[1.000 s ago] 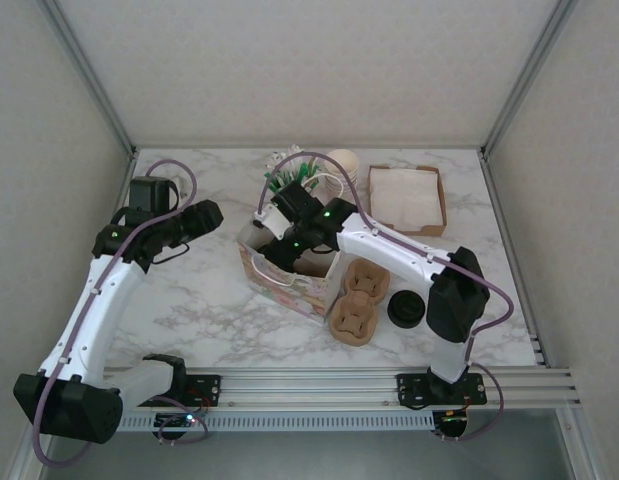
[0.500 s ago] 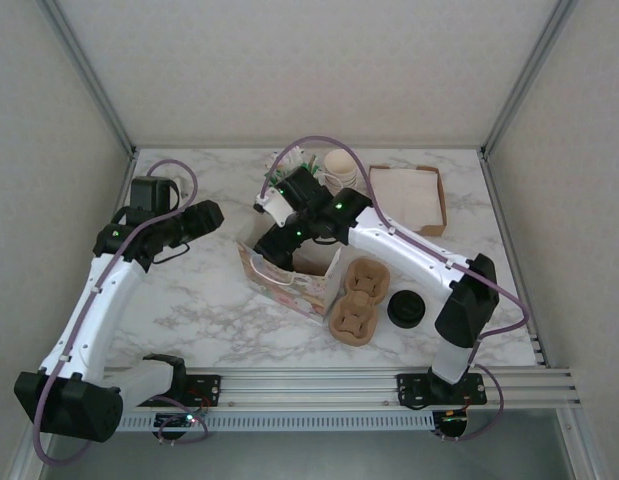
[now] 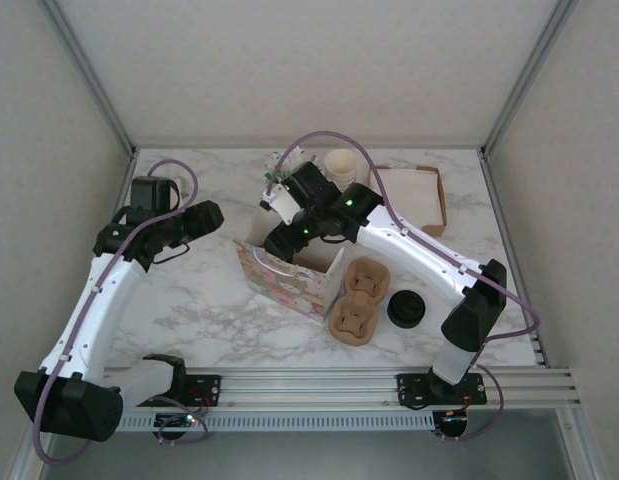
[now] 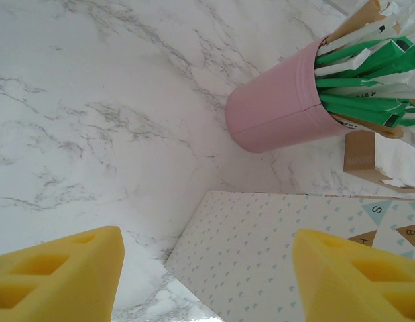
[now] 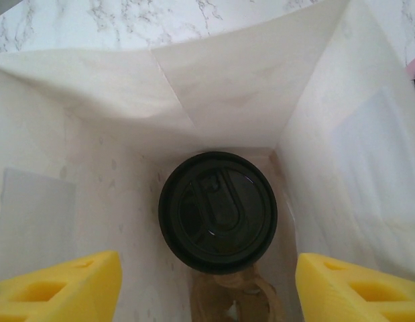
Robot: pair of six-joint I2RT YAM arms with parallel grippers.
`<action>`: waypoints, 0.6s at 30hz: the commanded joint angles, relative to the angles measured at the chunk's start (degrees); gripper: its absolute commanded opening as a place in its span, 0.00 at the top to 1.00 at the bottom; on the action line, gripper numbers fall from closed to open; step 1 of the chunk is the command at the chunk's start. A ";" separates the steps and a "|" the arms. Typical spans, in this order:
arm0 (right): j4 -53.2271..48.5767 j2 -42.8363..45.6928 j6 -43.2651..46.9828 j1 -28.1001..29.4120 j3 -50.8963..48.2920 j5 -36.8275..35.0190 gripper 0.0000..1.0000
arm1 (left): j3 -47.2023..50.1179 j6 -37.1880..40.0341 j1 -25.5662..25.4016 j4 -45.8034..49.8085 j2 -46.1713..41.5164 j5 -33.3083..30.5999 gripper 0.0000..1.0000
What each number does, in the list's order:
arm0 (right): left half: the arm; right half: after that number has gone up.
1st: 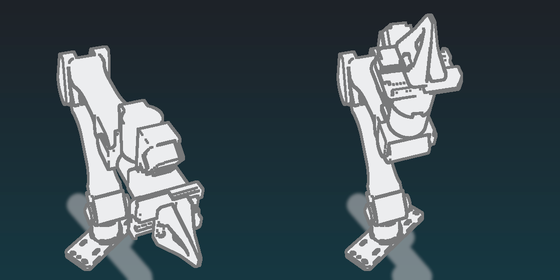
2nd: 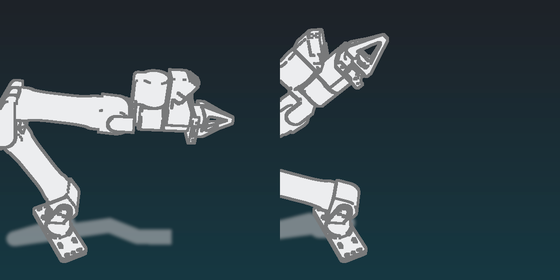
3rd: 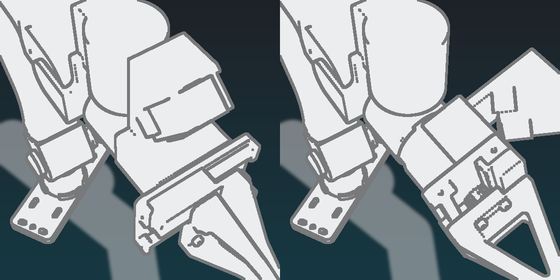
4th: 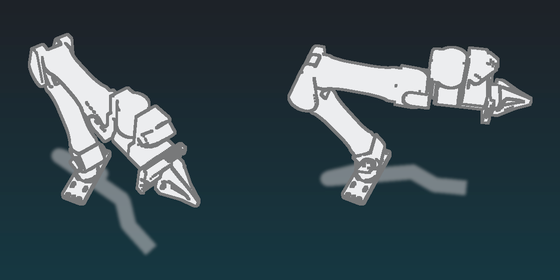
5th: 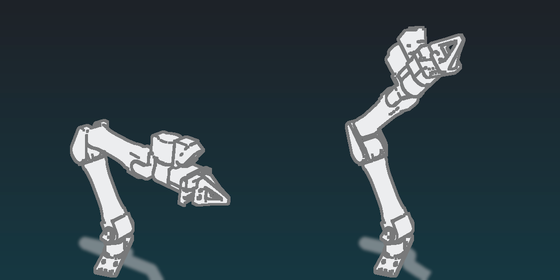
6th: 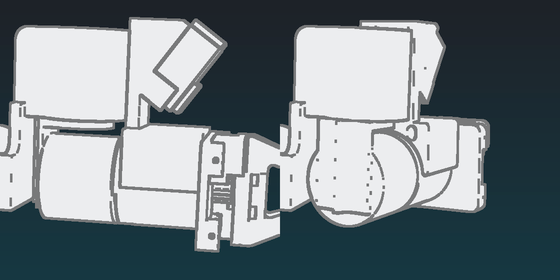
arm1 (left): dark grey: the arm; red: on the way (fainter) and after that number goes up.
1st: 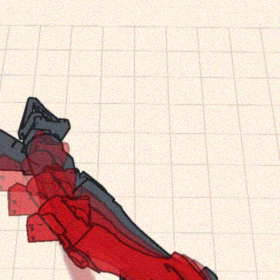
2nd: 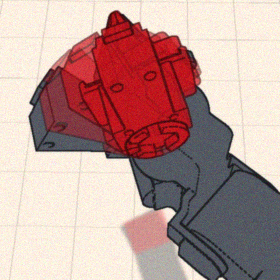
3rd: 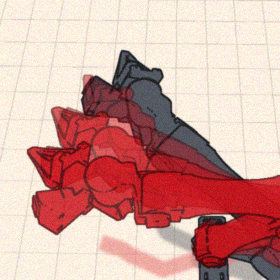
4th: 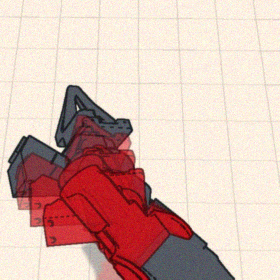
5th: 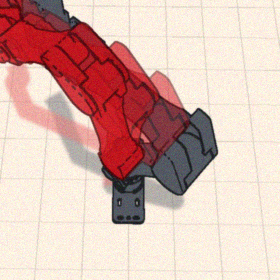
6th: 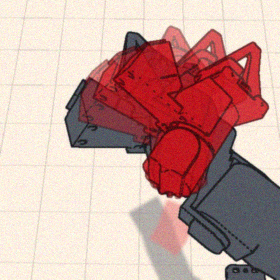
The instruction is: Pack the takeout coffee
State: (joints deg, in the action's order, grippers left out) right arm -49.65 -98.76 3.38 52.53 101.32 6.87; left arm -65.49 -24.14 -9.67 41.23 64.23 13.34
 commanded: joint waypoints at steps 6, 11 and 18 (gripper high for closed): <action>-3.42 2.89 0.49 -0.23 2.44 -1.53 0.37 | -2.25 1.51 -0.53 1.56 -0.51 -0.56 0.33; -4.31 3.71 0.68 -0.03 2.48 -1.57 0.38 | -2.75 1.77 -0.55 1.98 -0.17 -0.44 0.33; -7.13 4.10 1.53 0.80 3.35 -1.67 0.40 | -3.47 1.91 -0.66 2.56 0.41 -0.52 0.33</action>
State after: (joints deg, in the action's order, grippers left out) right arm -54.41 -96.71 3.84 52.66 102.89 5.67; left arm -66.59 -23.51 -9.67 42.37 64.29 13.17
